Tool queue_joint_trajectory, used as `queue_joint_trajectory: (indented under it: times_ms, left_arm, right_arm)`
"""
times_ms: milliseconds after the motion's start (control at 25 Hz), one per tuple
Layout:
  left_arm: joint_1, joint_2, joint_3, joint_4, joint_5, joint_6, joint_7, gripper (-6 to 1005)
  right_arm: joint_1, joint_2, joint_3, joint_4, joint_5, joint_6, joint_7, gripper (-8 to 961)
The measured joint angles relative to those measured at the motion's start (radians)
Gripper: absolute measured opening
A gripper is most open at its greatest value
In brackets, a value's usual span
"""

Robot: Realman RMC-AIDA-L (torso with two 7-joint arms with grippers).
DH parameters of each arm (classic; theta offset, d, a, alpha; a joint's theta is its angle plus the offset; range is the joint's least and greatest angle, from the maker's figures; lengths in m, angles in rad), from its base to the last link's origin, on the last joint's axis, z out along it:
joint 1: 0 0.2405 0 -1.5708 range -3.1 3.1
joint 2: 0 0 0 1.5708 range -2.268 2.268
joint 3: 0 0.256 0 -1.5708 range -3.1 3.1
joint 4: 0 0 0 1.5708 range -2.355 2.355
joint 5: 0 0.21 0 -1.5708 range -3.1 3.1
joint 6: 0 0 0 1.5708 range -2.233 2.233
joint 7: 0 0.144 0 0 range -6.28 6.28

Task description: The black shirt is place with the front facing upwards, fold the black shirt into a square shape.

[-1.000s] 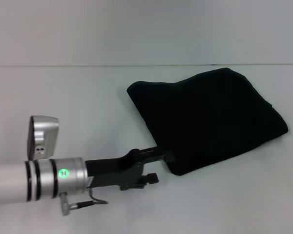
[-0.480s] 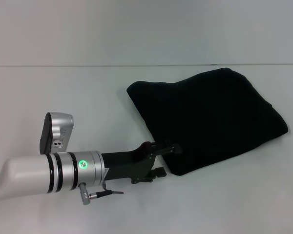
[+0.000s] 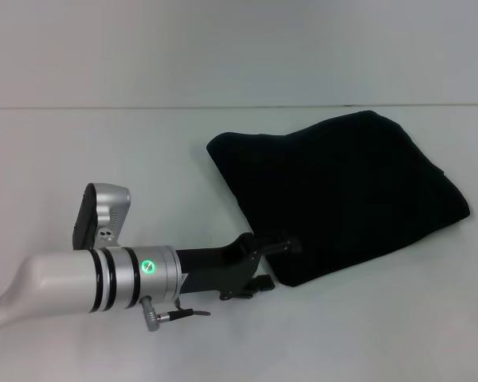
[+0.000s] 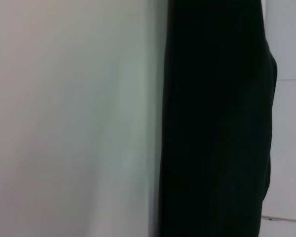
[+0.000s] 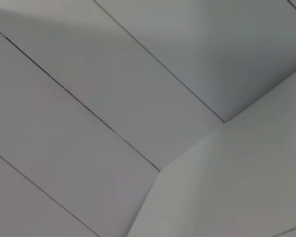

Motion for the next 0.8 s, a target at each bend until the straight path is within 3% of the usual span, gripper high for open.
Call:
queue_joint_trajectory:
  times_ms: [800]
  left_arm:
    - [-0.082, -0.001, 0.002, -0.059, 0.004, -0.074, 0.026, 910]
  right_arm:
    - [-0.008, 0.006, 0.001, 0.003, 0.005, -0.014, 0.000, 915]
